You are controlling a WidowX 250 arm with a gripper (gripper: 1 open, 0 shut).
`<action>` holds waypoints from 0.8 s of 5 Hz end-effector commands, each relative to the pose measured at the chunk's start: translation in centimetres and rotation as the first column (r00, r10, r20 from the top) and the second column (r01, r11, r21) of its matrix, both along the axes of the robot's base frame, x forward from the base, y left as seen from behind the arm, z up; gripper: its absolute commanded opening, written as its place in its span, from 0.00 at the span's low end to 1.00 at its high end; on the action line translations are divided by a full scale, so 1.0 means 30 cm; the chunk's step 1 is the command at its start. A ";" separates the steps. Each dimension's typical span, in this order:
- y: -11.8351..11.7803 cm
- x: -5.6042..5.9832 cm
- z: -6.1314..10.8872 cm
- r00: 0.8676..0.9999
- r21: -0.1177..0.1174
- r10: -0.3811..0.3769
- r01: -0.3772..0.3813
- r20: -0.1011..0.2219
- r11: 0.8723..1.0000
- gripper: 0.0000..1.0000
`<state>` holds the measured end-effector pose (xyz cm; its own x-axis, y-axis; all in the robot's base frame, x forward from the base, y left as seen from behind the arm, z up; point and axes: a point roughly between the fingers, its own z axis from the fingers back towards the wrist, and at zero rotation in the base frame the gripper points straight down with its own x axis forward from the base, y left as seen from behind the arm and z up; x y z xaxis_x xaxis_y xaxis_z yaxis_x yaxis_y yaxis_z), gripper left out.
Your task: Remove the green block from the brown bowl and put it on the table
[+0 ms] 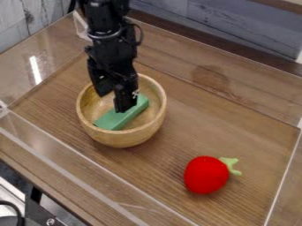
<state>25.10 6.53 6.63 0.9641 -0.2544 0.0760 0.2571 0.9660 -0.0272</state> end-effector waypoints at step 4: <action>0.018 0.081 0.089 0.991 0.013 -0.101 0.100 0.086 0.995 0.00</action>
<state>26.68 6.71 7.50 0.9295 -0.3544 0.1019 0.3589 0.9329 -0.0298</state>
